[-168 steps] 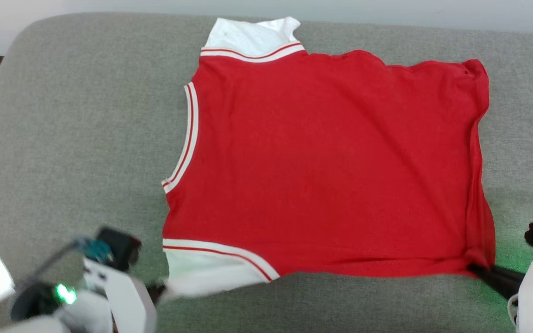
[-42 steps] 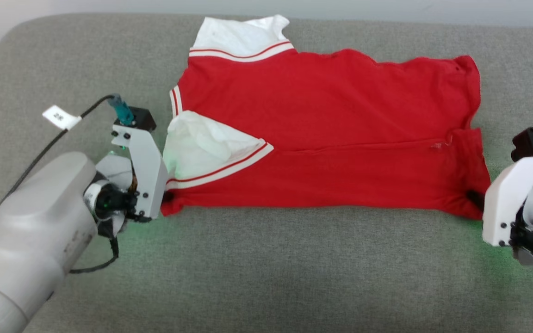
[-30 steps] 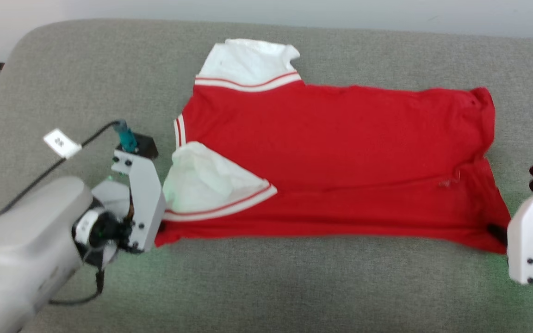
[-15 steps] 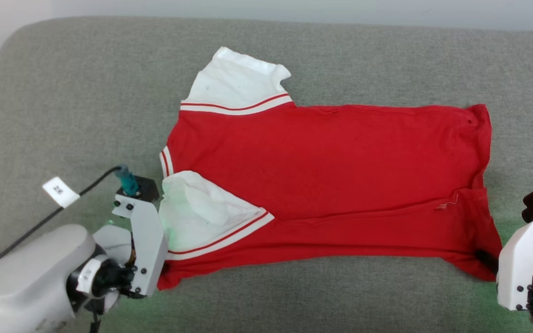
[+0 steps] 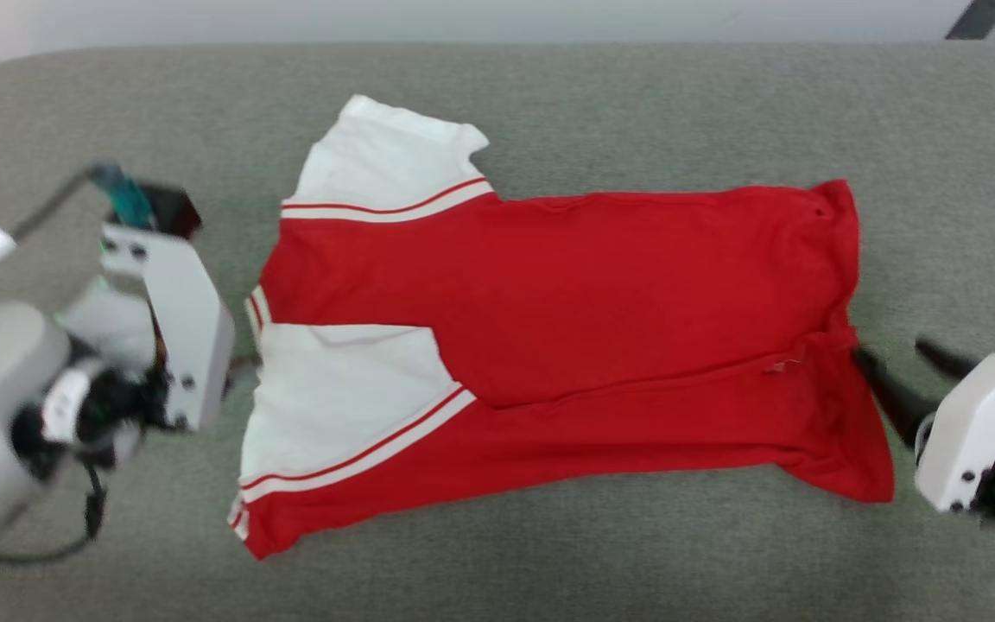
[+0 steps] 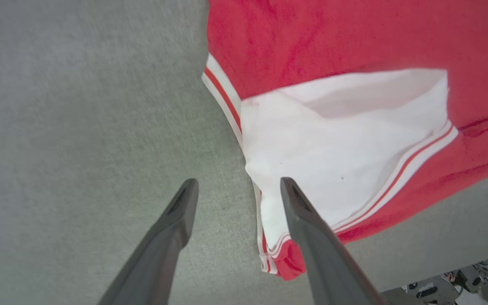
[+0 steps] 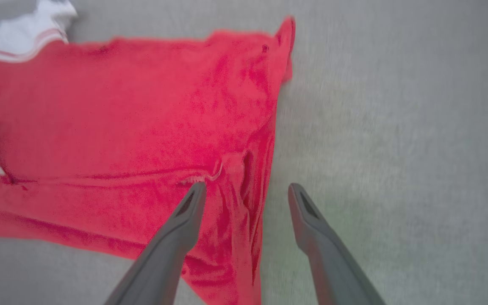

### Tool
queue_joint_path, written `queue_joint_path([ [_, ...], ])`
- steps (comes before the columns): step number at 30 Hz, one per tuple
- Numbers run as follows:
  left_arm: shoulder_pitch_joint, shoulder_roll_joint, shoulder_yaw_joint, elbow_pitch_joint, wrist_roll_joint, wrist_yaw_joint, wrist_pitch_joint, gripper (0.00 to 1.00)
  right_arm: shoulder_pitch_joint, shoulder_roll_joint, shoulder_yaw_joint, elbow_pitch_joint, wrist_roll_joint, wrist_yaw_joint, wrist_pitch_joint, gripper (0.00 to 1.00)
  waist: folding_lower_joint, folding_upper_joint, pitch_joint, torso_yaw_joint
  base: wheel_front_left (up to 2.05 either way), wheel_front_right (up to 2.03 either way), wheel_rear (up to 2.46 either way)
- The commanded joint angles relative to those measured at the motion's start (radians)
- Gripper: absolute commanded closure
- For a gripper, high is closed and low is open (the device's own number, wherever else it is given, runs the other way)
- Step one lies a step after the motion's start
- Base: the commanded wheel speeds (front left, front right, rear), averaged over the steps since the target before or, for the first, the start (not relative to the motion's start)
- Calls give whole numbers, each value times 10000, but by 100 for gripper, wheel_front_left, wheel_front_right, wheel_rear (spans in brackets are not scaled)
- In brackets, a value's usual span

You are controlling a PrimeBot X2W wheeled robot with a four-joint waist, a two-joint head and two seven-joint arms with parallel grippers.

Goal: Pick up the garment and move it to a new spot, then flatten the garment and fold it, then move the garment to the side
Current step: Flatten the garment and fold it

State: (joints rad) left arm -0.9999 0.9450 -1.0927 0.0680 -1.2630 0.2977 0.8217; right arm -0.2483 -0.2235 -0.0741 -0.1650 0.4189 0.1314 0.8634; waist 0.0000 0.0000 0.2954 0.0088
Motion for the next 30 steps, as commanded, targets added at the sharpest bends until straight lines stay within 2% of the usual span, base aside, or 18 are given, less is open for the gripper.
queue_joint_path([
  [1,-277,-49,137,93,125,-108,-96,0,-213,45,47,-171,-97,-17,-441,0,0,0,114,-266,0,0,0],
  [6,-1139,-408,499,1185,650,-806,-894,0,-960,71,439,-513,-519,-17,-3252,0,0,0,409,-823,0,0,0],
  [10,-1766,-842,673,2491,1127,-1560,-1753,0,-1406,6,1066,-177,-1078,-17,-5576,0,0,0,687,-1316,0,0,0],
  [15,-2493,-1296,802,4177,1577,-2448,-2733,0,-1784,242,1806,481,-1507,-17,-7429,0,0,0,1031,-1901,0,0,0],
  [17,-2726,-1463,716,4756,1826,-2843,-2947,0,-1899,295,2016,745,-1589,-17,-7881,0,0,0,1171,-2111,0,0,0],
  [21,-3273,-1721,676,5940,2094,-3307,-3252,0,-2072,482,2345,1133,-1585,-17,-8284,0,0,0,1438,-2489,0,0,0],
  [30,-3851,-2211,374,8219,2249,-3951,-2920,0,-2305,602,2764,1555,-1362,-17,-8266,0,0,0,1874,-3124,0,0,0],
])
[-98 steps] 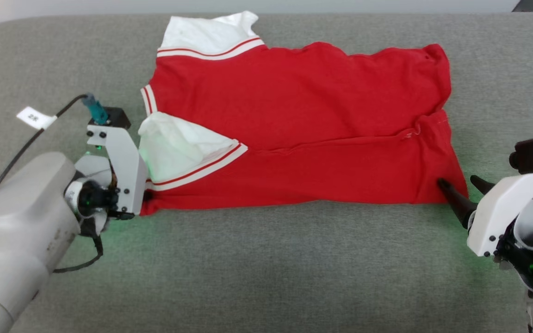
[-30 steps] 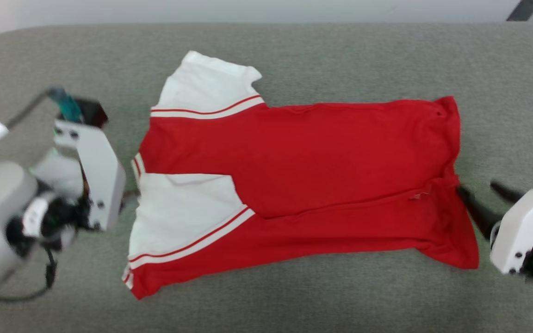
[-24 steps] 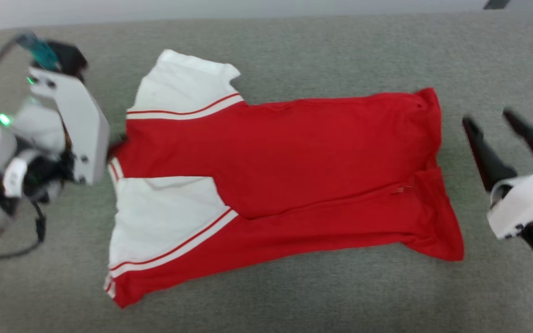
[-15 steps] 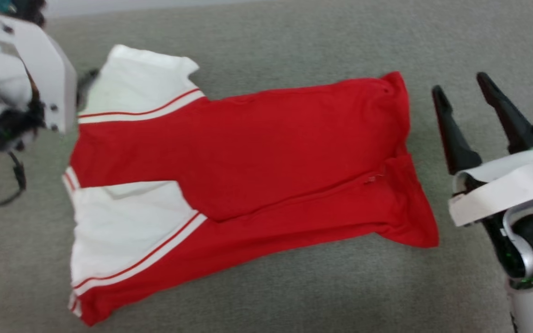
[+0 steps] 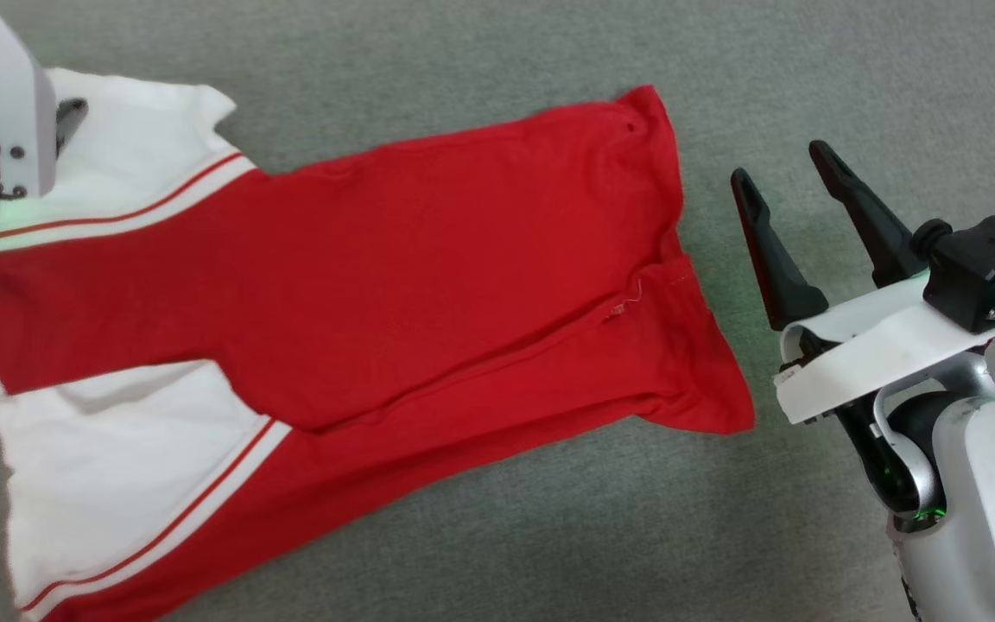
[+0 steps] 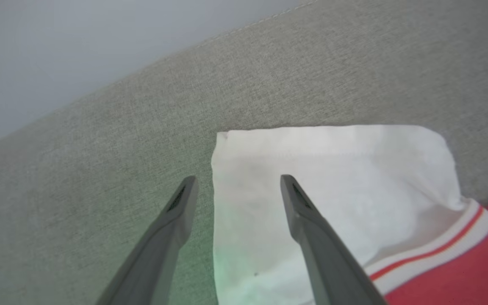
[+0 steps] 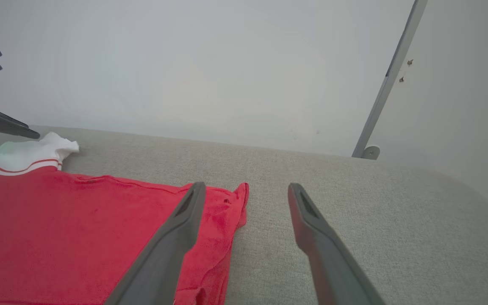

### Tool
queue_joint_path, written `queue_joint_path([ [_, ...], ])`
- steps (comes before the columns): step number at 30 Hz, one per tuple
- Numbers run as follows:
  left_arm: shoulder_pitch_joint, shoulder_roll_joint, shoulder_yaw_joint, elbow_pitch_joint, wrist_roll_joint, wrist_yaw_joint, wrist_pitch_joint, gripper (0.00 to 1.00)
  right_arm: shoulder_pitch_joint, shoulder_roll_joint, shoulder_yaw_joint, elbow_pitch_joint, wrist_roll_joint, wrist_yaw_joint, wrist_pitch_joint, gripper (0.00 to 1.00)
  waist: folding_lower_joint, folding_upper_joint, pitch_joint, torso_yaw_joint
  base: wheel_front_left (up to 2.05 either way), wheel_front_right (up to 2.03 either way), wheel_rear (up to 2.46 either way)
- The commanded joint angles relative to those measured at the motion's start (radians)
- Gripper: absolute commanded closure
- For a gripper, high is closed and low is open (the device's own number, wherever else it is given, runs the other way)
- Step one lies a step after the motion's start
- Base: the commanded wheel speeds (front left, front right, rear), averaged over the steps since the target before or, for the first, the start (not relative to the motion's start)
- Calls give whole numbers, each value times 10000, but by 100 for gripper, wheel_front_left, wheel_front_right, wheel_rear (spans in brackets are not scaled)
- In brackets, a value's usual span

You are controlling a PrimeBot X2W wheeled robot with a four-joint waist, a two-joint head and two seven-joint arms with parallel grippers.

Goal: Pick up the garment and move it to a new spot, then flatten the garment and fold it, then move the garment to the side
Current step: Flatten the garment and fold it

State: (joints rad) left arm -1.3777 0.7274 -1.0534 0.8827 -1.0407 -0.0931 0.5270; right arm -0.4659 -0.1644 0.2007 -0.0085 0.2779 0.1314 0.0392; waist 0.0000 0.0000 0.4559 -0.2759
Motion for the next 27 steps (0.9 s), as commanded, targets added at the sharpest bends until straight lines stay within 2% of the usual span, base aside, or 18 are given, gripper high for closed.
queue_joint_path([
  [1,-114,-90,3,311,-59,-64,113,0,-126,50,30,43,157,-17,45,0,0,0,301,-316,0,0,0],
  [11,-150,-516,-227,1875,-217,-215,929,0,-458,120,330,-1,811,-17,1451,0,0,0,587,-543,0,0,0],
  [12,-126,-585,-256,1998,-243,-229,1092,40,-558,127,321,-22,865,-17,1667,0,0,0,603,-544,0,0,0],
  [13,-133,-635,-278,2115,-249,-230,1184,100,-651,93,362,-22,913,-17,1943,0,0,0,622,-539,0,0,0],
  [19,-289,-964,-282,2410,-362,-292,1386,100,-1806,23,257,236,1304,-18,3591,0,0,0,780,-428,0,0,0],
  [23,-458,-1139,-339,2509,-335,-294,1387,100,-3005,165,309,1171,1659,-17,4529,0,0,0,901,-305,0,0,0],
  [27,-586,-1286,-356,2548,-386,-331,1318,100,-4227,314,587,2656,1841,-17,5522,0,0,0,994,-187,0,0,0],
])
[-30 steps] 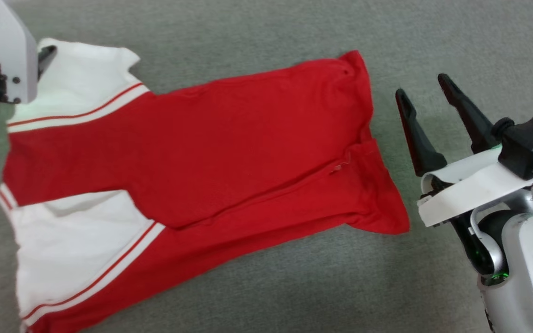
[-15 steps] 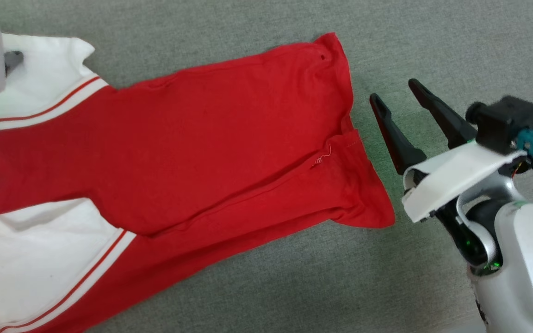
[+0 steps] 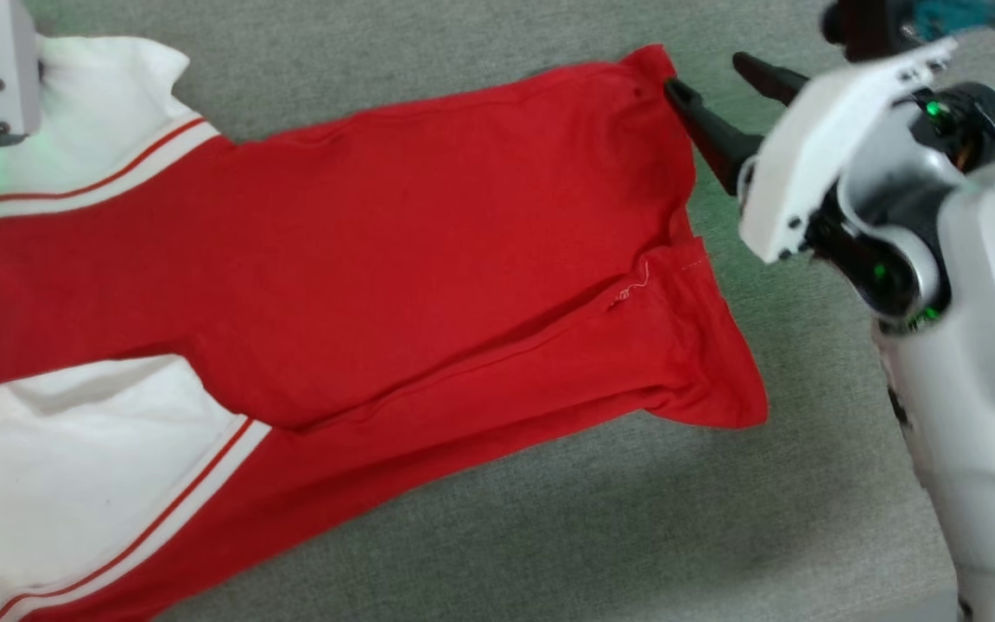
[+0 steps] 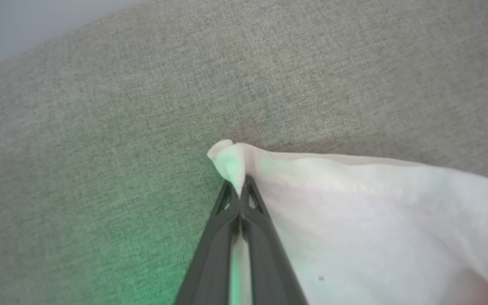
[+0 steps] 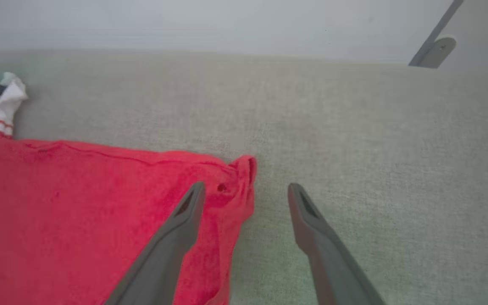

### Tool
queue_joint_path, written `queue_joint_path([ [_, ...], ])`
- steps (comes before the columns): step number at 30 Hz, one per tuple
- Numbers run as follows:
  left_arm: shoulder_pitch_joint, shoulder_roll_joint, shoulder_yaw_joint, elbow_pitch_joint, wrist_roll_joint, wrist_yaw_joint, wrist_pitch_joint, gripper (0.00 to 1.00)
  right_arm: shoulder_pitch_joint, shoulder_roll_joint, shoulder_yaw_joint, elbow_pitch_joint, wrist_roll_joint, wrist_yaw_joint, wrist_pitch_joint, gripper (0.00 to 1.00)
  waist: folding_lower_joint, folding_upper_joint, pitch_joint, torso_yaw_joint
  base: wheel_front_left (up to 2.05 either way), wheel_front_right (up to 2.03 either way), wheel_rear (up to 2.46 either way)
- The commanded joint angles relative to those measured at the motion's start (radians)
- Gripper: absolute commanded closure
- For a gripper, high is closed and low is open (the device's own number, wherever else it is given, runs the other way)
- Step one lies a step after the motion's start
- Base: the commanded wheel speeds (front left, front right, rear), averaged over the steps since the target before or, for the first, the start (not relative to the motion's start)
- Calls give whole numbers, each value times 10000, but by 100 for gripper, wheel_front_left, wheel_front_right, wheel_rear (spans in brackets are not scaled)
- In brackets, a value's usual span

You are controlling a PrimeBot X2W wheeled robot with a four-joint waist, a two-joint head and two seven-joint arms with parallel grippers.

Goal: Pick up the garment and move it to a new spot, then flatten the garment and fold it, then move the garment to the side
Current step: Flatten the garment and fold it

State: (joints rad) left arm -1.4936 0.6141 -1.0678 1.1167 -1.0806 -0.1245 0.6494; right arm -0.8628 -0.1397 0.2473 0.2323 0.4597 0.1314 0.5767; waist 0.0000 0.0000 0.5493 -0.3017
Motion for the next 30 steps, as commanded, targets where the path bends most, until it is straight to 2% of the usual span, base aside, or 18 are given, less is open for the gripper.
queue_joint_path([
  [1,549,-195,-218,216,8,-24,68,100,-536,128,131,705,82,-17,370,0,0,0,82,100,0,0,0],
  [8,379,-426,-269,241,-34,-36,-53,100,-2077,357,586,3210,260,-17,1275,0,0,0,193,309,0,0,0],
  [13,358,-511,-290,295,-78,-38,-119,100,-2618,453,958,4187,578,-17,1685,0,0,0,216,397,0,0,0],
  [14,363,-535,-288,302,-95,-40,-143,100,-2670,457,1126,4393,628,-17,1894,62,0,0,210,423,0,0,0],
  [15,357,-575,-292,299,-105,-42,-159,100,-2737,410,1376,4500,645,-15,2064,100,0,0,205,461,0,0,0],
  [24,2,-912,-246,121,-67,-56,-926,100,-3116,-183,1459,4911,715,-18,1357,100,0,0,-156,1091,0,0,0],
  [30,-283,-909,-337,-651,-201,-57,-1112,100,-2836,-699,1569,4679,665,-18,592,100,0,0,-651,1725,0,0,0],
])
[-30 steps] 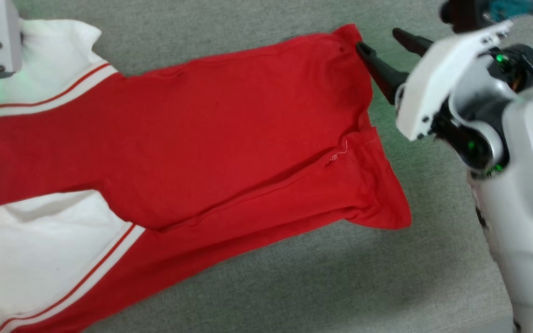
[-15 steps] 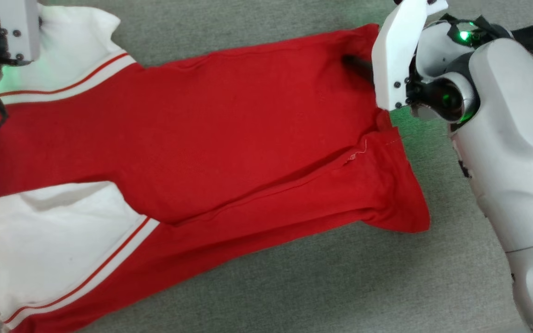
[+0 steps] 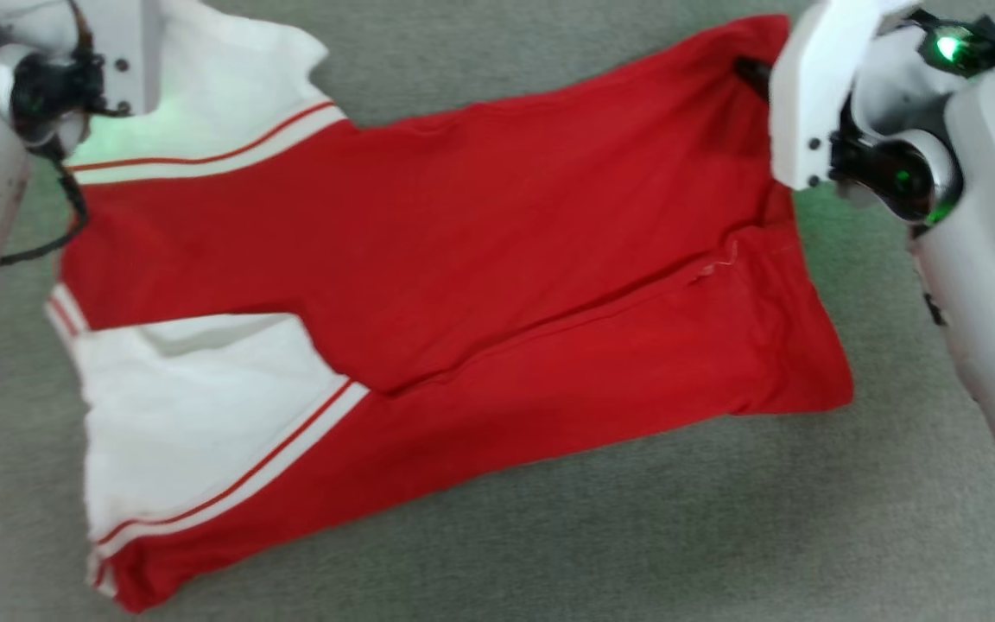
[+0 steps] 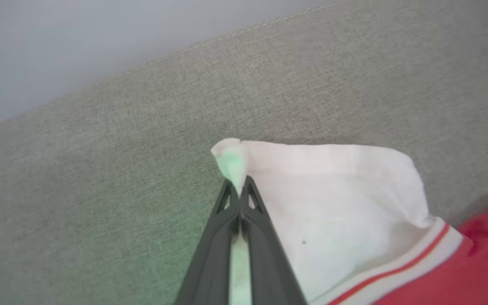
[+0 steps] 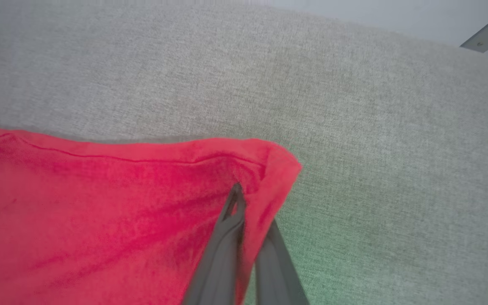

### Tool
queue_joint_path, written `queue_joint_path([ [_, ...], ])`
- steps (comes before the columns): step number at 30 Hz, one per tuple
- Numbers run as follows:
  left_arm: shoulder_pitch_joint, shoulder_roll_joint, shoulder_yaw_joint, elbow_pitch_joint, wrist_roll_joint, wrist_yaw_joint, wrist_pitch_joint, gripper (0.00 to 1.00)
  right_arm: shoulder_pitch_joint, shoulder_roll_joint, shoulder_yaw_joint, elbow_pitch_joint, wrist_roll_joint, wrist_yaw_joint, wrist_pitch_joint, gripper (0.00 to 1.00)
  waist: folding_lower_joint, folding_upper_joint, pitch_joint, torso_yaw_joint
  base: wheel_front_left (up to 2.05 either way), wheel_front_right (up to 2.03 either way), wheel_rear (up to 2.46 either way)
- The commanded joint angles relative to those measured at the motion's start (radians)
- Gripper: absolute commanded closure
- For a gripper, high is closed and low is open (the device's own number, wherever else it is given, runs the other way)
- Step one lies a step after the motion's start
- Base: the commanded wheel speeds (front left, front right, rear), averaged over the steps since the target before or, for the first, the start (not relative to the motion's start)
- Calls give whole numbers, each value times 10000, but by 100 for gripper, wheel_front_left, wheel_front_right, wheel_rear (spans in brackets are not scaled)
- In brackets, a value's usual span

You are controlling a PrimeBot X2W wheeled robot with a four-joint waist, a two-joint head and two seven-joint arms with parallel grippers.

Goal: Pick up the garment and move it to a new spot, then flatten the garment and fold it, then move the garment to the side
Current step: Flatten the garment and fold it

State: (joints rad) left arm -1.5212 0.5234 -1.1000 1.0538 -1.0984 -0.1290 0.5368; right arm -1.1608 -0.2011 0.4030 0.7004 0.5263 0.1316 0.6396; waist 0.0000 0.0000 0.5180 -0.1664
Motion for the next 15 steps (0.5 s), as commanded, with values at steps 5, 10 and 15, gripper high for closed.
queue_joint_path([
  [5,-59,200,-192,-927,-192,-14,60,100,632,-661,173,-498,127,-19,-87,100,0,0,-797,933,0,0,0],
  [10,118,480,-302,-1851,-427,-15,98,100,1415,-1266,153,-1304,273,-20,-49,100,0,0,-1257,1428,0,0,0],
  [15,525,960,-325,-2935,-663,33,229,100,2526,-1843,-41,-2322,341,-19,143,100,0,0,-1694,1810,0,0,0],
])
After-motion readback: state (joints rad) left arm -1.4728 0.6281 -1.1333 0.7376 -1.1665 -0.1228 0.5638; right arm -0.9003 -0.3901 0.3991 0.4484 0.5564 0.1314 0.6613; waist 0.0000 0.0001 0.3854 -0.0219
